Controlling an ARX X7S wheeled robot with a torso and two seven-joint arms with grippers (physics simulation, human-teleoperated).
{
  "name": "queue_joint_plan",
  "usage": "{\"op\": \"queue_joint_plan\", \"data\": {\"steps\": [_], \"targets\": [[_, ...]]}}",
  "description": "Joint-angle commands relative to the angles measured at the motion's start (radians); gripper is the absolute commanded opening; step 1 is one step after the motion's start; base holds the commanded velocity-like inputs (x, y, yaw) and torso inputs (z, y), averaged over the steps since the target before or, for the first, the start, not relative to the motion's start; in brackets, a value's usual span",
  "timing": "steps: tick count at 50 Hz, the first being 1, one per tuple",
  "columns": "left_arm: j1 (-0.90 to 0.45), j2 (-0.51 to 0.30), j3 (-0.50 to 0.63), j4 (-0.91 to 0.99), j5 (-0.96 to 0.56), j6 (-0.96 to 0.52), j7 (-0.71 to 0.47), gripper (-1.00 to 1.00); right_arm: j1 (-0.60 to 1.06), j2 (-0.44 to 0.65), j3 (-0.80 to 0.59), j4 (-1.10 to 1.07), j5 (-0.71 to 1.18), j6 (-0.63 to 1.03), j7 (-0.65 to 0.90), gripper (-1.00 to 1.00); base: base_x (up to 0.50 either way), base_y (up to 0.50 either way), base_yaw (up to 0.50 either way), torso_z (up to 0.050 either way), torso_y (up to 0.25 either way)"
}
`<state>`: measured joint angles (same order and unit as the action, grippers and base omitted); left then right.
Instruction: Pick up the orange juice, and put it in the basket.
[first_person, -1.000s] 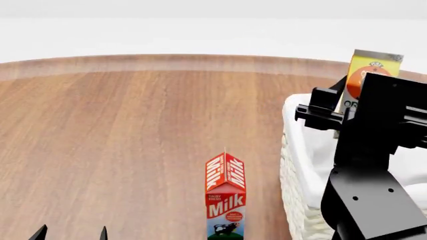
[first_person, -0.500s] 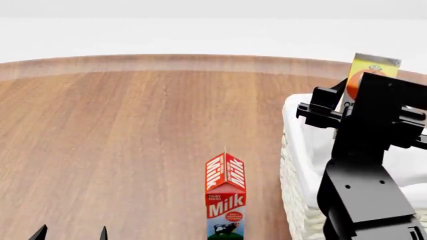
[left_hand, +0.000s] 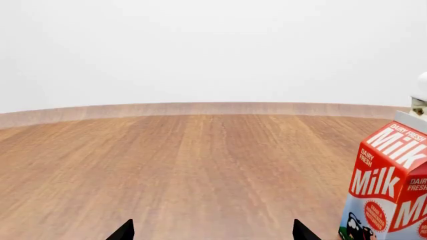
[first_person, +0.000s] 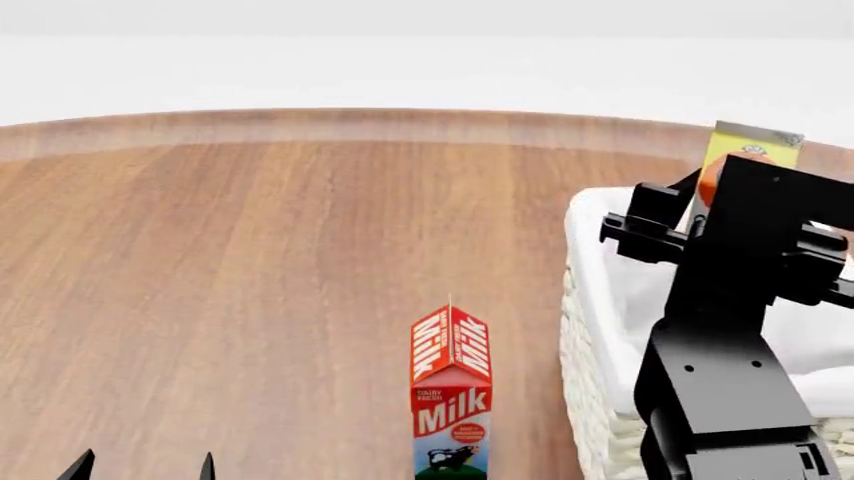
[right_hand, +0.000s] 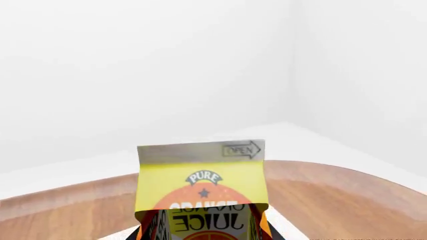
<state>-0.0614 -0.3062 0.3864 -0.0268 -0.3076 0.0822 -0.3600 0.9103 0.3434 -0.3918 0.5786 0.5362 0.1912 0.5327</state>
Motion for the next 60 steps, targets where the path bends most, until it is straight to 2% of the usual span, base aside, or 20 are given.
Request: {"op": "queue_joint_plan", "data": {"steps": [1, 60], "targets": [[-0.001, -0.002, 0.003, 0.0, -0.002, 0.001, -0.002, 1.0, 0.023, -0.011, -0.003, 0.049, -0.063, -0.025, -0.017, -1.0, 0.0, 0.0, 0.0, 0.0, 0.0], [-0.005, -0.01, 0.015, -0.002, -0.01, 0.006, -0.012, 1.0, 0.096, -0.089, -0.014, 0.384, -0.114, -0.226, -0.093, -1.0, 0.0, 0.0, 0.0, 0.0, 0.001]]}}
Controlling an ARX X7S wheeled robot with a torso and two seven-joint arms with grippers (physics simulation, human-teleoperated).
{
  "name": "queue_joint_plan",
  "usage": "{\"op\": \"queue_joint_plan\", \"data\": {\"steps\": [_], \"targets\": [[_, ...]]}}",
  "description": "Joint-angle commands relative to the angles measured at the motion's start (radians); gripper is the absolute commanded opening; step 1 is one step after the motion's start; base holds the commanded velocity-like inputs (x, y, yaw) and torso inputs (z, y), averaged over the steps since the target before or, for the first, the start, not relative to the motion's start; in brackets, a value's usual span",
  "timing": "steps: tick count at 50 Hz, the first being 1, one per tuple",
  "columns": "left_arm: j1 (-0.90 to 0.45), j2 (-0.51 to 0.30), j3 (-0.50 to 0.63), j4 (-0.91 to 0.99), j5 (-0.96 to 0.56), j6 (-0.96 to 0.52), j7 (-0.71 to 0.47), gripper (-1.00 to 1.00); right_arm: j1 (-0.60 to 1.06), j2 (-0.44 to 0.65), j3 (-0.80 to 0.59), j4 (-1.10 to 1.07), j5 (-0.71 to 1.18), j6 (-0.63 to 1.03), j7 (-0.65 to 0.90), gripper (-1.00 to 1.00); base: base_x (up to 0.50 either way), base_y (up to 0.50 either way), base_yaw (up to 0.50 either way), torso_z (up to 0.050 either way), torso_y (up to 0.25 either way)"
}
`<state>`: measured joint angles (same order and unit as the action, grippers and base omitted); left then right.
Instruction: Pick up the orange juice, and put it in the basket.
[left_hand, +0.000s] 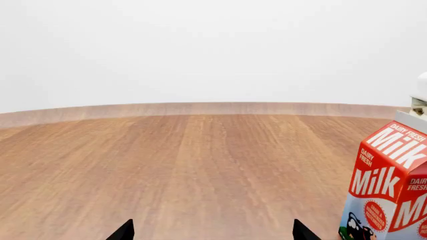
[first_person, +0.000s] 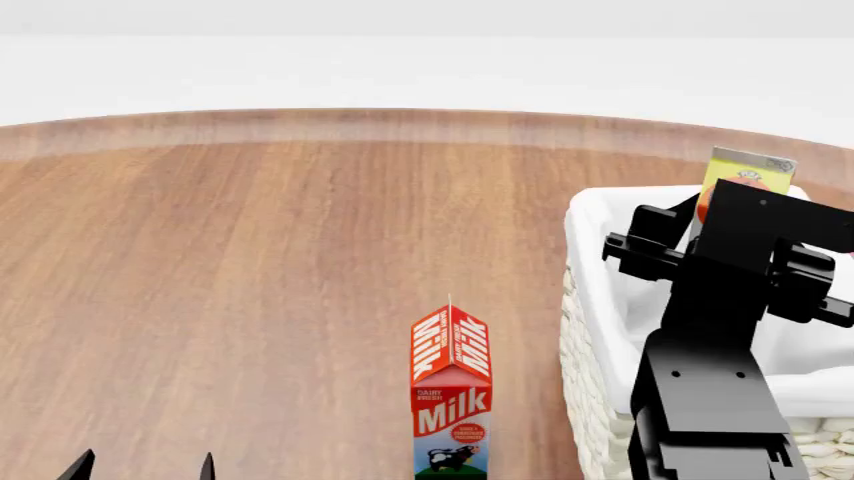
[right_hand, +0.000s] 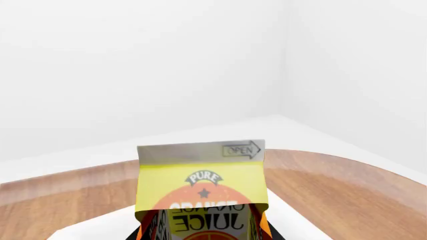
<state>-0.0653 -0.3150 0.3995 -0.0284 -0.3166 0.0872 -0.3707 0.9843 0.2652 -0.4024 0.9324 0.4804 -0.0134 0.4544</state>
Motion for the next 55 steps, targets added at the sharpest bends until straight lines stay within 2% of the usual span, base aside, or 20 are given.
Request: {"op": "queue_joint_plan", "data": {"steps": [1, 20, 21, 38, 55], "targets": [[-0.001, -0.002, 0.002, 0.0, -0.002, 0.001, -0.002, 1.0, 0.023, -0.012, -0.004, 0.035, -0.06, -0.025, -0.013, -1.0, 0.0, 0.0, 0.0, 0.0, 0.0], [-0.002, -0.004, 0.006, -0.001, -0.004, 0.002, -0.005, 1.0, 0.05, -0.03, 0.002, 0.135, -0.067, -0.084, -0.029, -1.0, 0.0, 0.0, 0.0, 0.001, 0.001], [-0.002, -0.004, 0.007, -0.001, -0.004, 0.003, -0.005, 1.0, 0.055, -0.033, 0.0, 0.148, -0.069, -0.088, -0.031, 1.0, 0.0, 0.0, 0.0, 0.0, 0.01], [-0.003, -0.007, 0.01, -0.001, -0.007, 0.004, -0.008, 1.0, 0.036, -0.024, 0.002, 0.08, -0.055, -0.049, -0.029, 1.0, 0.0, 0.0, 0.0, 0.0, 0.0], [-0.004, -0.009, 0.013, -0.002, -0.009, 0.005, -0.011, 1.0, -0.107, 0.064, -0.012, -0.375, -0.02, 0.09, 0.047, 1.0, 0.0, 0.0, 0.0, 0.0, 0.0]]}}
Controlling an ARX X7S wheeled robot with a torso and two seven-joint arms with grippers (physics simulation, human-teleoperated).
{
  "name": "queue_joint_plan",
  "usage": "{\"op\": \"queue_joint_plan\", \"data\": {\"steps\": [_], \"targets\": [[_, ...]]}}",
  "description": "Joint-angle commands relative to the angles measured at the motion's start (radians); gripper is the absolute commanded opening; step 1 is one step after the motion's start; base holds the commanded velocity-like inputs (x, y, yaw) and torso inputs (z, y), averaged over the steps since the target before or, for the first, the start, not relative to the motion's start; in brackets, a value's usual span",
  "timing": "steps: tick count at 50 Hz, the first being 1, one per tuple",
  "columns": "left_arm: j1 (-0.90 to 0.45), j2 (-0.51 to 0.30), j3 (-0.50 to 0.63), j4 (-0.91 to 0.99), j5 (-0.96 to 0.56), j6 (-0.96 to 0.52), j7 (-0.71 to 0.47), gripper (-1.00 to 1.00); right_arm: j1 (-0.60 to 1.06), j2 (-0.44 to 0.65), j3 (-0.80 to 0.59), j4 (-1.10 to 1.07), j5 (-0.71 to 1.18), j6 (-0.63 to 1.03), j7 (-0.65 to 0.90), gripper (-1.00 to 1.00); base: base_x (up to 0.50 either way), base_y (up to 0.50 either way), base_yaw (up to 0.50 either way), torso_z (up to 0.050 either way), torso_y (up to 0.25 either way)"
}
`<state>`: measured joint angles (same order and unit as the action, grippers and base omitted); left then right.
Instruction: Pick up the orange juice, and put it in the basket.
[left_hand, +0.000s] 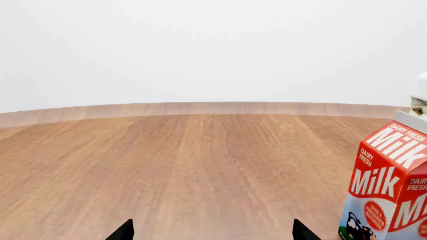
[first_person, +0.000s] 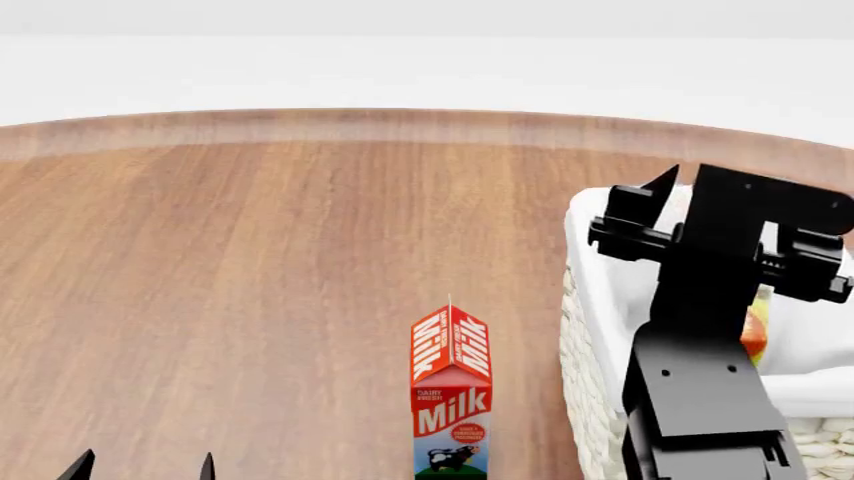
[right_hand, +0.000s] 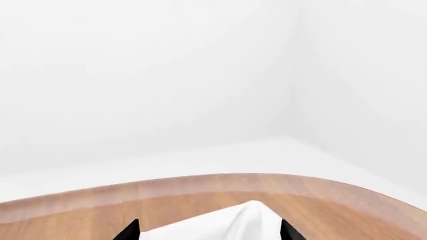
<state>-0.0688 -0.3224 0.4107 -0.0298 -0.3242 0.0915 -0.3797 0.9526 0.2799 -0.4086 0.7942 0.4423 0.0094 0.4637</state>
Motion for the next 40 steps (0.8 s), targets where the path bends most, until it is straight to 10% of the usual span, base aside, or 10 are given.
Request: {"op": "queue_joint_plan", "data": {"steps": [1, 40], "targets": [[-0.001, -0.001, 0.002, 0.0, -0.002, 0.001, -0.002, 1.0, -0.086, 0.056, -0.005, -0.261, 0.02, 0.071, 0.04, 1.0, 0.0, 0.0, 0.0, 0.0, 0.0], [-0.003, -0.006, 0.01, -0.001, -0.007, 0.004, -0.008, 1.0, -0.23, 0.17, 0.003, -0.783, 0.099, 0.152, 0.107, 1.0, 0.0, 0.0, 0.0, 0.0, 0.0]]}}
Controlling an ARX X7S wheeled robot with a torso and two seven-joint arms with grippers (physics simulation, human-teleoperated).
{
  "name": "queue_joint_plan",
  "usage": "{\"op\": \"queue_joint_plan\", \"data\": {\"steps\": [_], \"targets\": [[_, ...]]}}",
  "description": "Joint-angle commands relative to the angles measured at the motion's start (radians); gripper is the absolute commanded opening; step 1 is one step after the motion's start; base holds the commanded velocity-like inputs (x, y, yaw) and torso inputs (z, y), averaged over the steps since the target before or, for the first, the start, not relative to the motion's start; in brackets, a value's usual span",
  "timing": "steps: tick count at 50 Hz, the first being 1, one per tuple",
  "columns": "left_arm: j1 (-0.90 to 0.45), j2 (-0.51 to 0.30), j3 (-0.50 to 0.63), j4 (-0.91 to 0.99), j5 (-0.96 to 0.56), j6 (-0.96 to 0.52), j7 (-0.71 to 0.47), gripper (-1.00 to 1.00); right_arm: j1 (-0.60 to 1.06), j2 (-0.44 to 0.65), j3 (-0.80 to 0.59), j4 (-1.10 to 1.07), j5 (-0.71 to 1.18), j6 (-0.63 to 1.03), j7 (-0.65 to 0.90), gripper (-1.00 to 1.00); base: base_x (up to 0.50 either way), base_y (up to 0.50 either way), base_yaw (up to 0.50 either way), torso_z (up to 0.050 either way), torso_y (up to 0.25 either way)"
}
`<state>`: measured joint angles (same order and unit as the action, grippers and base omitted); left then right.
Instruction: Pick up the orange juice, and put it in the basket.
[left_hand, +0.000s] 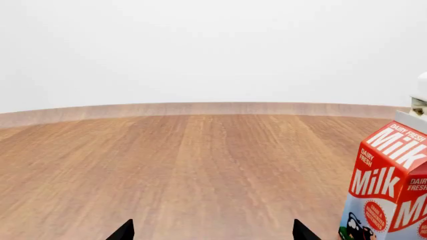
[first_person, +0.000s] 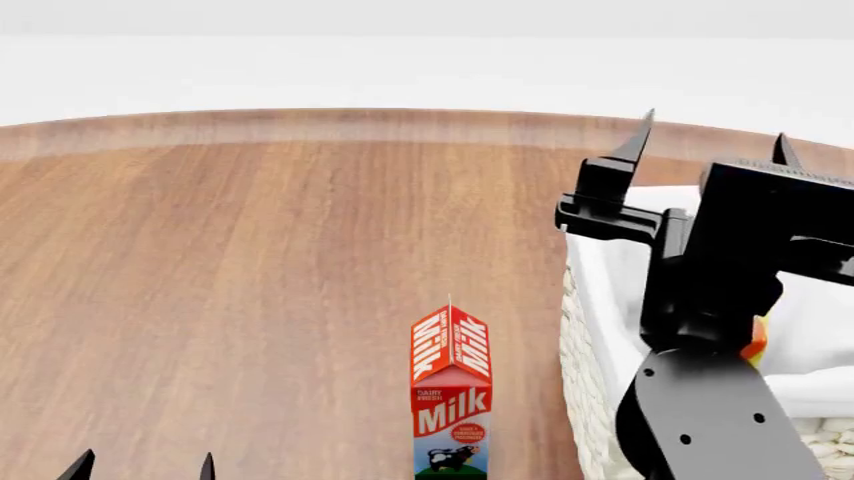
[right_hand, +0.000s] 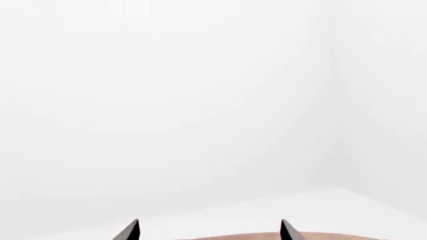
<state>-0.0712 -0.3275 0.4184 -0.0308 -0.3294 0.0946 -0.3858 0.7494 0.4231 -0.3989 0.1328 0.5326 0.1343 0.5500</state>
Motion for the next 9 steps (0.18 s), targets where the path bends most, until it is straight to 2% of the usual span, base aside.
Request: {"op": "queue_joint_plan", "data": {"steps": [1, 9], "targets": [[-0.001, -0.001, 0.002, 0.0, -0.001, 0.001, -0.002, 1.0, -0.028, 0.029, -0.008, -0.131, 0.009, 0.029, 0.023, 1.0, 0.0, 0.0, 0.0, 0.0, 0.0], [-0.001, -0.002, 0.004, 0.0, -0.002, 0.001, -0.003, 1.0, -0.042, 0.039, -0.023, -0.19, -0.004, 0.033, 0.032, 1.0, 0.0, 0.0, 0.0, 0.0, 0.0]]}}
